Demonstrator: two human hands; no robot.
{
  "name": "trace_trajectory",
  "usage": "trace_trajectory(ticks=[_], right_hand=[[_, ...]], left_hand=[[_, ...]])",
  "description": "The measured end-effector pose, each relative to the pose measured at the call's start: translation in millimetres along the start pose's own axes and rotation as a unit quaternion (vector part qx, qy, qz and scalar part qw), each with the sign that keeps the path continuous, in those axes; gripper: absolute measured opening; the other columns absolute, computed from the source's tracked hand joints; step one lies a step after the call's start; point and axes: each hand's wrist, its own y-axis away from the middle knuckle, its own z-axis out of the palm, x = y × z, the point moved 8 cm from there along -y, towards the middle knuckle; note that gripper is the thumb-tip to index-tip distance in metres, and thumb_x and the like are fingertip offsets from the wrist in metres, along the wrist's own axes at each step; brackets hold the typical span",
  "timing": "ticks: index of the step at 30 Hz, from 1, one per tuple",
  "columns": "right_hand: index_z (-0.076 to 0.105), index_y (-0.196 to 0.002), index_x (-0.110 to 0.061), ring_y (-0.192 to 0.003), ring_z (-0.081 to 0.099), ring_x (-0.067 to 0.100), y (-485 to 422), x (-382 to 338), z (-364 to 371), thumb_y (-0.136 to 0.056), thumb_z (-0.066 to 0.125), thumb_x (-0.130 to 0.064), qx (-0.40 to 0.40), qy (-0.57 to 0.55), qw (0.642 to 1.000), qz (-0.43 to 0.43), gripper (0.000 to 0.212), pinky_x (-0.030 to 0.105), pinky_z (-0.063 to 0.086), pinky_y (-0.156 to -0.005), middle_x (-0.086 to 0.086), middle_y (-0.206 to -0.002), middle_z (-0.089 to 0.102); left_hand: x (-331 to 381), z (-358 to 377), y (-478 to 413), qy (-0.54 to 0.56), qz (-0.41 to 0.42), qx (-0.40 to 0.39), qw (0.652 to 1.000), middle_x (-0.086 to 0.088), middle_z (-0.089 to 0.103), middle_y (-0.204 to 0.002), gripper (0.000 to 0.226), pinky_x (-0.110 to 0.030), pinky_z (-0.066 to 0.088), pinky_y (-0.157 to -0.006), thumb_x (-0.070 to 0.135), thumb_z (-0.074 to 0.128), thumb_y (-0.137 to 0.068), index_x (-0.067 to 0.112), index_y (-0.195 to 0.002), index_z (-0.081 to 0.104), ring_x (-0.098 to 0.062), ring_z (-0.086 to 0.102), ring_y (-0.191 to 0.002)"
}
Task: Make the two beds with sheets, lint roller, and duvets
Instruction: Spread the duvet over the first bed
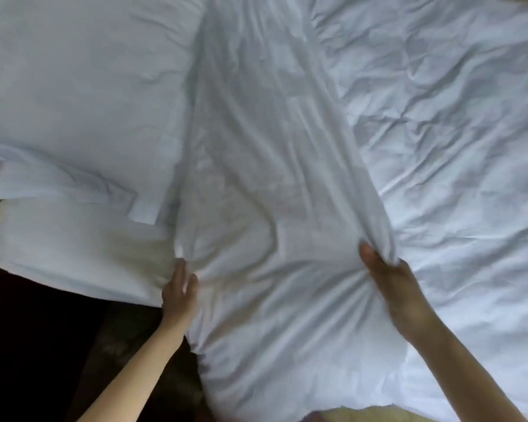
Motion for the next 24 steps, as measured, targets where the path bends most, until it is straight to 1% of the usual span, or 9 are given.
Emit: trace_trajectory(ticks=[2, 5, 6, 8, 10, 12, 16, 20, 24], right_hand=[[0.066, -0.091, -0.009, -0.070, 0.070, 0.011, 32.9, 0.1, -68.1, -0.078, 0.067, -0.043, 0.061, -0.087, 0.994, 0.020, 0.037, 0.019, 0.056, -0.059, -0.001, -0.073, 0.074], [0.060, -0.088, -0.003, -0.071, 0.063, 0.027, 66.6, 36.6, -145.3, -0.014, 0.070, -0.083, 0.133, -0.011, 0.985, 0.110, 0.110, 0.028, 0.051, -0.058, 0.005, -0.064, 0.068], [0.058, -0.093, -0.001, -0.079, 0.057, 0.026, 73.6, 52.7, -157.5, -0.010, 0.065, -0.087, 0.139, 0.012, 0.981, 0.135, 0.120, 0.029, 0.045, -0.059, 0.009, -0.070, 0.063], [0.052, -0.115, 0.013, -0.090, 0.051, 0.028, 80.9, 88.4, -172.9, -0.056, 0.066, -0.075, 0.162, 0.023, 0.973, 0.164, 0.107, 0.035, 0.040, -0.063, 0.021, -0.092, 0.057], [0.028, -0.143, 0.002, -0.107, 0.055, 0.036, 77.7, 134.0, -197.7, -0.094, 0.046, -0.045, 0.222, -0.048, 0.957, 0.182, 0.071, 0.039, 0.042, -0.081, 0.033, -0.123, 0.049], [0.030, -0.136, -0.026, -0.112, 0.056, 0.041, 60.7, 145.8, -190.5, -0.094, 0.033, -0.048, 0.205, 0.027, 0.963, 0.175, 0.047, 0.033, 0.044, -0.082, 0.031, -0.122, 0.052], [0.057, -0.101, 0.003, -0.066, 0.050, 0.025, 46.9, 150.1, -171.4, -0.083, 0.061, -0.048, 0.139, 0.122, 0.958, 0.220, 0.053, 0.031, 0.035, -0.056, 0.008, -0.069, 0.051], [0.063, -0.095, -0.007, -0.072, 0.058, 0.022, 42.6, 139.0, -150.0, -0.085, 0.065, -0.040, 0.142, 0.041, 0.972, 0.185, 0.035, 0.033, 0.042, -0.060, 0.008, -0.080, 0.064], [0.068, -0.097, -0.001, -0.077, 0.068, 0.026, 43.2, 131.6, -113.1, -0.077, 0.068, -0.051, 0.119, 0.013, 0.971, 0.207, 0.053, 0.036, 0.052, -0.074, 0.008, -0.079, 0.073]], left_hand=[[14.3, 14.9, 22.6, 0.045, 0.013, -0.035, 0.998, -0.001, 0.023, -0.155, 0.052, -0.044, 0.027, -0.113, 0.040, 0.039, -0.099, 0.038, -0.147, 0.018, -0.025, 0.031, -0.138], [33.9, 46.6, 54.3, 0.078, 0.017, -0.089, 0.993, -0.001, 0.026, -0.153, 0.062, -0.041, 0.032, -0.109, 0.043, 0.043, -0.097, 0.029, -0.150, 0.015, -0.026, 0.034, -0.136], [37.5, 56.1, 60.5, 0.064, 0.026, -0.097, 0.993, -0.002, 0.028, -0.152, 0.063, -0.039, 0.032, -0.107, 0.042, 0.045, -0.096, 0.025, -0.150, 0.018, -0.025, 0.034, -0.136], [34.8, 67.2, 68.6, 0.041, 0.019, -0.071, 0.996, -0.005, 0.035, -0.147, 0.063, -0.035, 0.032, -0.105, 0.040, 0.052, -0.093, 0.015, -0.146, 0.029, -0.026, 0.037, -0.133], [18.9, 69.5, 74.0, 0.044, -0.027, -0.038, 0.998, -0.011, 0.039, -0.145, 0.070, -0.037, 0.035, -0.105, 0.042, 0.061, -0.087, 0.009, -0.143, 0.035, -0.029, 0.040, -0.130], [0.3, 72.8, 79.0, 0.050, -0.095, -0.039, 0.994, -0.013, 0.037, -0.146, 0.082, -0.040, 0.035, -0.106, 0.048, 0.065, -0.082, 0.009, -0.145, 0.031, -0.031, 0.038, -0.132], [-6.8, 73.1, 78.8, 0.024, -0.100, -0.103, 0.989, -0.013, 0.037, -0.147, 0.068, -0.038, 0.032, -0.105, 0.041, 0.054, -0.093, 0.008, -0.147, 0.028, -0.030, 0.035, -0.135], [12.0, 56.5, 94.2, 0.109, -0.077, -0.157, 0.979, 0.003, 0.063, -0.110, 0.030, -0.030, 0.040, -0.093, 0.038, 0.051, -0.093, 0.020, -0.117, 0.053, -0.016, 0.055, -0.115], [33.3, 33.5, 124.5, 0.217, -0.106, -0.223, 0.945, -0.002, 0.072, -0.107, 0.038, -0.033, 0.051, -0.079, 0.044, 0.051, -0.085, 0.018, -0.112, 0.061, -0.017, 0.069, -0.096]])
